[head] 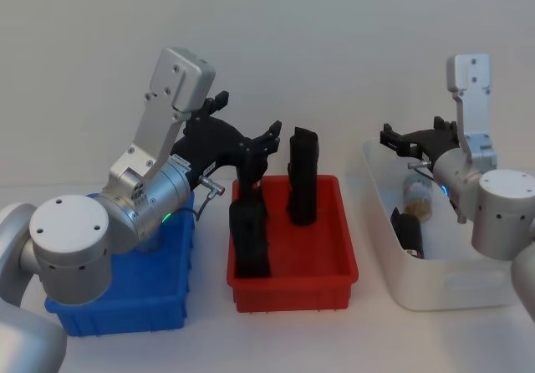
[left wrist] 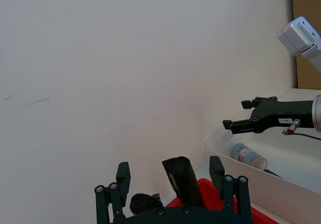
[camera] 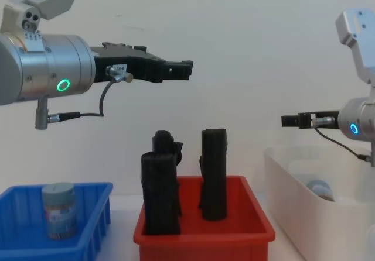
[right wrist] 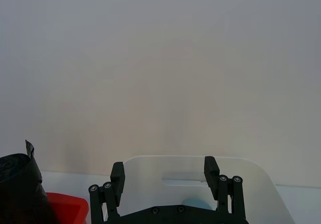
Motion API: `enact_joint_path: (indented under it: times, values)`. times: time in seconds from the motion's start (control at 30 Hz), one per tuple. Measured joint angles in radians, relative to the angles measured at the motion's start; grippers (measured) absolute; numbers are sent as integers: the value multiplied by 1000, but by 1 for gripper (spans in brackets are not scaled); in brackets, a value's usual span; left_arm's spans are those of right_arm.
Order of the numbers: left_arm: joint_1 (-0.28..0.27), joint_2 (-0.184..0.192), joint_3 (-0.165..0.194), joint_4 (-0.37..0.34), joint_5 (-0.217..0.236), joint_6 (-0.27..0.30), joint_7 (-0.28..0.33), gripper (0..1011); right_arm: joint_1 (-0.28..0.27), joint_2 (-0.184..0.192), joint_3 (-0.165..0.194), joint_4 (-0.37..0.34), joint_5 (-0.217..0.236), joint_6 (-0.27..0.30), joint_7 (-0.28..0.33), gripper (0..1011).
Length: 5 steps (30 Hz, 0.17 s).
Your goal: Pick the cotton swabs from the blue box and place them into the white box.
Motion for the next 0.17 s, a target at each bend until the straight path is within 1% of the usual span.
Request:
enact_joint_path:
  times: [0.17]
  values:
    - [0,0,0,0,0,0,0,1000,0,0,0,0,0,0,0,1002]
